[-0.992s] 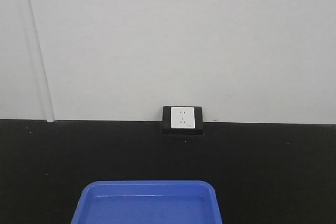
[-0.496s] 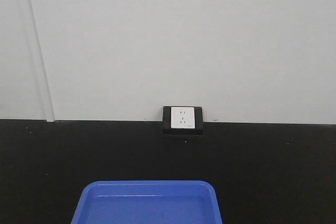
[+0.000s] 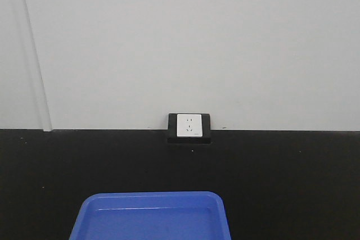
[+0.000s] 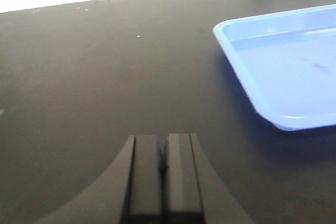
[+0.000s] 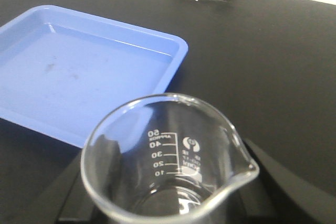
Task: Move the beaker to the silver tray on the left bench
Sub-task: 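Drive the base to the bench with the silver tray, holding the beaker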
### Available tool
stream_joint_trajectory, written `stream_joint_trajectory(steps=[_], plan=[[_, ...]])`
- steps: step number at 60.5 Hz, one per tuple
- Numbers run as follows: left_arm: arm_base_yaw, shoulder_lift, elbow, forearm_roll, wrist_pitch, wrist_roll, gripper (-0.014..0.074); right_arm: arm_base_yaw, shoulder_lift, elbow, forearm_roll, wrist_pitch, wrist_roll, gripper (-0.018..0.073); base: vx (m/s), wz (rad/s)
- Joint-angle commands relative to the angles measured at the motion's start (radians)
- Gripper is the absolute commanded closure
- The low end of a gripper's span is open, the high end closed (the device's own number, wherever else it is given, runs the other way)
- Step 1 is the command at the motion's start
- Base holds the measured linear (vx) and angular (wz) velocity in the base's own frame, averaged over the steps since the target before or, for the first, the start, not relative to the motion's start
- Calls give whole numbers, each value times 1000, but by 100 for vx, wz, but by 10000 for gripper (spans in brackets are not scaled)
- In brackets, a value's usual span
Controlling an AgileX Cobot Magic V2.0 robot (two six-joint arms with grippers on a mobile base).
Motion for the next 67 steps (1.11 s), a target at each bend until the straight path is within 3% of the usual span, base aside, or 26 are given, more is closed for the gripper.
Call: stream_joint_trajectory(steps=[1, 45, 67], plan=[[-7, -7, 20, -3, -75, -2, 595, -3, -2, -33, -24, -62, -2, 571, -3, -13], [-7, -7, 20, -3, -75, -2, 595, -3, -2, -33, -24, -62, -2, 571, -11, -34], [-7, -7, 20, -3, -75, -2, 595, -3, -2, -33, -24, -62, -2, 571, -23, -7]])
